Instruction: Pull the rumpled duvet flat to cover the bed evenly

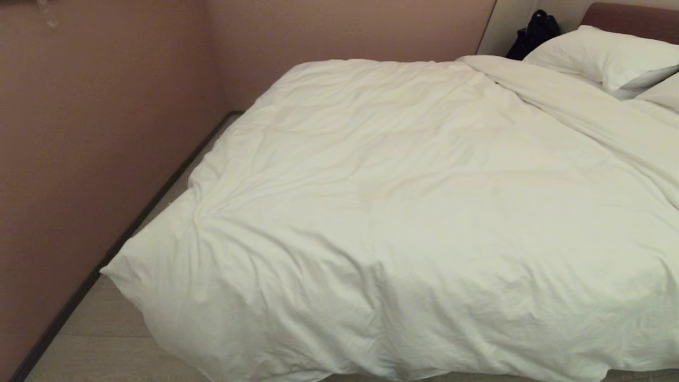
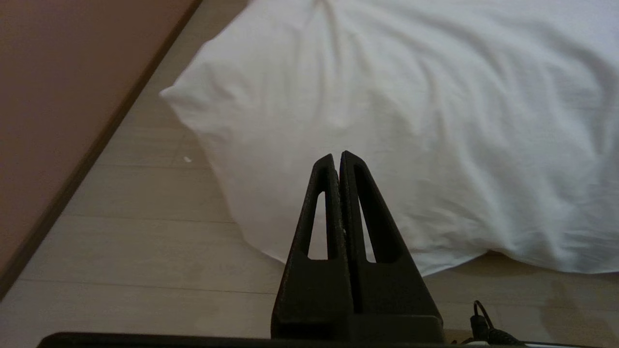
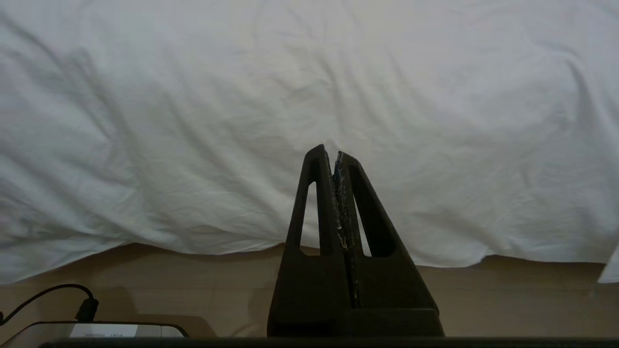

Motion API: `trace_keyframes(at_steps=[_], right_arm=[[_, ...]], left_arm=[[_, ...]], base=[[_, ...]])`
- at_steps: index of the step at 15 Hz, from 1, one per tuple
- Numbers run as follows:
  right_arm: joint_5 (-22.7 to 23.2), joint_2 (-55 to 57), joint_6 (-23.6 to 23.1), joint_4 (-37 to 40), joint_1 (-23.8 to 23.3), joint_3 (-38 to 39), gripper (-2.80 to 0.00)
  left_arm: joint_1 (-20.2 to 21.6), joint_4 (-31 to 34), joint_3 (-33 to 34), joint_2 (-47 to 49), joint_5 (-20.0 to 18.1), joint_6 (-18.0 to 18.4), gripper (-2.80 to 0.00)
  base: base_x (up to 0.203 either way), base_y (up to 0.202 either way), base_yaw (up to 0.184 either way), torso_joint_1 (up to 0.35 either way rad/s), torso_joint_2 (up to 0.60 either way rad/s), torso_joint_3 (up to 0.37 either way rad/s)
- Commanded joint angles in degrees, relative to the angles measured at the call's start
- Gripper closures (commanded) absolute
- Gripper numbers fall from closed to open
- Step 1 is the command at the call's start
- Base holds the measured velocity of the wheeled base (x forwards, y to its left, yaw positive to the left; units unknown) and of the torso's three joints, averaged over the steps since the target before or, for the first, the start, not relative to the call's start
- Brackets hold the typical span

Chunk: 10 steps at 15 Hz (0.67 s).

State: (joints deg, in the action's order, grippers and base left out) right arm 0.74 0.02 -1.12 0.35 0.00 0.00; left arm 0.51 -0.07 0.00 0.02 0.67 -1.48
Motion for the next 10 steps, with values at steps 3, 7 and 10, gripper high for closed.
trace_keyframes(at_steps=[3, 7, 10], right_arm=[[0.05, -0.02, -0.02, 0.0, 0.0, 0.0, 0.0], [0.05, -0.02, -0.02, 0.0, 0.0, 0.0, 0.0], [0.05, -0.02, -0.02, 0.0, 0.0, 0.0, 0.0]], left_arm=[[0.02, -0.01, 0.0, -0.02, 0.03, -0.02, 0.0], [0.02, -0.01, 0.0, -0.02, 0.03, 0.07, 0.0], [0.02, -0.01, 0.0, -0.02, 0.03, 0.07, 0.0]], base=[[0.0, 0.197, 0.0, 0.002, 0.0, 0.0], [0.0, 0.197, 0.0, 0.002, 0.0, 0.001], [0.0, 0.194, 0.0, 0.0, 0.0, 0.002]])
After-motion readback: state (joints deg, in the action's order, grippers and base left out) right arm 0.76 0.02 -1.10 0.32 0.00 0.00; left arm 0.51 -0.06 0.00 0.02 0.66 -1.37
